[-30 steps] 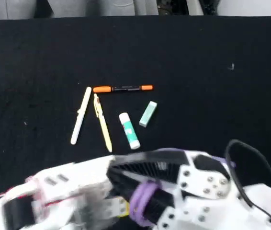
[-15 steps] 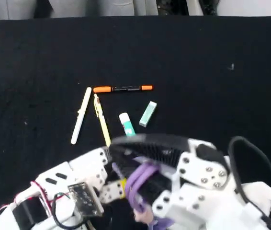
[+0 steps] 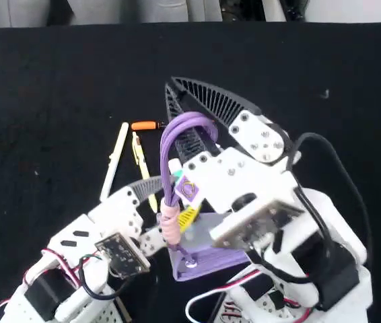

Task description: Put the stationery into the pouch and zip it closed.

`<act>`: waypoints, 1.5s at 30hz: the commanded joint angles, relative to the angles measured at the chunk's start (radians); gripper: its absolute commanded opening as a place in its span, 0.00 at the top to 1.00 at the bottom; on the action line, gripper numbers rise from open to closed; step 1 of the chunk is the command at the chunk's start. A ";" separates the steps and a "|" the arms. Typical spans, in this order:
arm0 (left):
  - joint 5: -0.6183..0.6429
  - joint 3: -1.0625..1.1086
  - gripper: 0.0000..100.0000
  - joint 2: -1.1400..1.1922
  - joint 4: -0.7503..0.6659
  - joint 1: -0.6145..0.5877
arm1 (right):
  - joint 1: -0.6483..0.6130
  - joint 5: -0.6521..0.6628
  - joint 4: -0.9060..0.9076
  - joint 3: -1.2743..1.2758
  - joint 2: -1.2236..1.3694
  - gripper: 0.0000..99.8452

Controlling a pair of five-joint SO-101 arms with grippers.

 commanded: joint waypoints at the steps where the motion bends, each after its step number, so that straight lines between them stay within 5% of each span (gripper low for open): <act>1: -0.008 -0.062 0.78 -0.003 -0.023 -0.105 | 0.068 -0.012 -0.026 -0.031 0.022 0.99; 13: -0.141 -0.059 0.78 -0.005 0.034 -0.414 | 0.138 -0.011 0.015 -0.087 0.031 0.99; 20: -0.144 -0.217 0.78 -0.005 0.359 -0.271 | 0.230 -0.020 -0.109 -0.059 0.131 0.99; 28: -0.279 -0.349 0.78 -0.005 0.542 -0.263 | 0.308 -0.091 -0.273 -0.035 0.271 0.99; 32: -0.276 -0.338 0.78 -0.005 0.540 -0.246 | 0.307 -0.089 -0.272 -0.031 0.272 0.99; 39: -0.126 -0.291 0.78 -0.005 0.465 -0.016 | 0.307 -0.089 -0.249 -0.036 0.272 0.99; 45: 0.029 -0.150 0.78 -0.005 0.219 -0.116 | 0.305 -0.089 -0.247 -0.038 0.271 0.99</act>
